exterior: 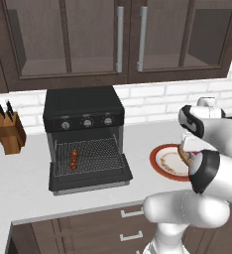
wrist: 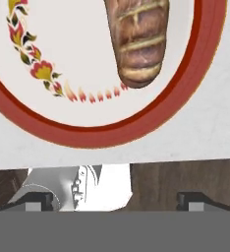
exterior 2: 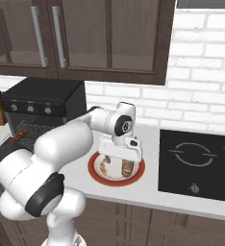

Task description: Pick up the kebab skewer and baguette bread, and place them inside the toaster oven. Close the toaster oven door and start by setting the timer.

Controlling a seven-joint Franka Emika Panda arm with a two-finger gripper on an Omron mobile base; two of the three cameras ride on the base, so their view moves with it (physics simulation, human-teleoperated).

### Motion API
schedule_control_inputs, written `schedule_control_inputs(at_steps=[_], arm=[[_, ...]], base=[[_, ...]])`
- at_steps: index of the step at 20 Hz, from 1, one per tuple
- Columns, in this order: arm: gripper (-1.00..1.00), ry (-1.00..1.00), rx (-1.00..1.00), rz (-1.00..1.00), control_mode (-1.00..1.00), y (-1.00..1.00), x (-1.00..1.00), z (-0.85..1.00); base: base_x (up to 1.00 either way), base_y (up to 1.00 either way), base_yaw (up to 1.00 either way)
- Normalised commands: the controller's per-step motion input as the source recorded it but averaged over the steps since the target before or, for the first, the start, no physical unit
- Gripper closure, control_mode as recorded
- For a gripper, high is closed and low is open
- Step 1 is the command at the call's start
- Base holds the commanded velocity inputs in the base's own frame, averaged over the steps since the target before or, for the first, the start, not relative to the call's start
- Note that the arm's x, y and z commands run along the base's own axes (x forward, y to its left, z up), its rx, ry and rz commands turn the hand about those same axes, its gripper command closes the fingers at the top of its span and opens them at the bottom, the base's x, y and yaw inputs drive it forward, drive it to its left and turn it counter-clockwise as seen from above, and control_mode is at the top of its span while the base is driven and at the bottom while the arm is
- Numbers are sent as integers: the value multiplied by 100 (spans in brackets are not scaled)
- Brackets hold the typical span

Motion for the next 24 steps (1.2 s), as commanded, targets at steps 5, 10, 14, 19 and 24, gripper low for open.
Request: schedule_control_inputs(at_steps=[5, 10, 14, 19, 24], arm=[[-100, -4, 1, 18, -100, 0, 46, -15], [-100, -10, 0, 22, -100, 0, 28, -26], [-100, -4, 0, 18, -100, -9, 23, -26], [-100, 0, 3, 13, -100, -11, 16, -29], [-100, 0, 5, 7, -100, -11, 27, -24]], base=[[0, 0, 0], [0, 0, 0], [0, 0, 0], [0, 0, 0], [0, 0, 0]])
